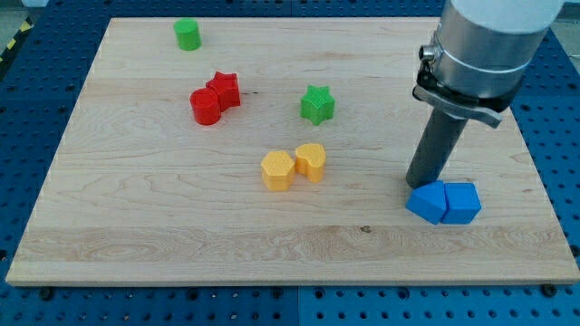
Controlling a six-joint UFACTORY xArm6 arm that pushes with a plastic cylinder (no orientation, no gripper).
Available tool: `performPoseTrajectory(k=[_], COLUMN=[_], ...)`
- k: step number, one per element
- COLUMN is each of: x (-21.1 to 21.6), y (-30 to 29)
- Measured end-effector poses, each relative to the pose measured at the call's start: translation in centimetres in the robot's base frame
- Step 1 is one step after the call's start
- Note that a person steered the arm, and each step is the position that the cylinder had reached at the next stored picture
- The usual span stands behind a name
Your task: Slightly push the blue triangle left to the blue cube
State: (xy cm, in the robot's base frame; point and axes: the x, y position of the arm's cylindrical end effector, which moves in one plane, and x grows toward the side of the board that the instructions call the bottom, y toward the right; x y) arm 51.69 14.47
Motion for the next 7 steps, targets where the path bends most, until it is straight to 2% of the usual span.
performPoseTrajectory(k=[1, 2, 3, 4, 5, 6, 7], x=[0.0, 2.8, 6.9, 8.2, 8.2, 8.5, 8.5], y=[-2.7, -4.9, -2.3, 0.4, 2.0, 6.3, 6.6])
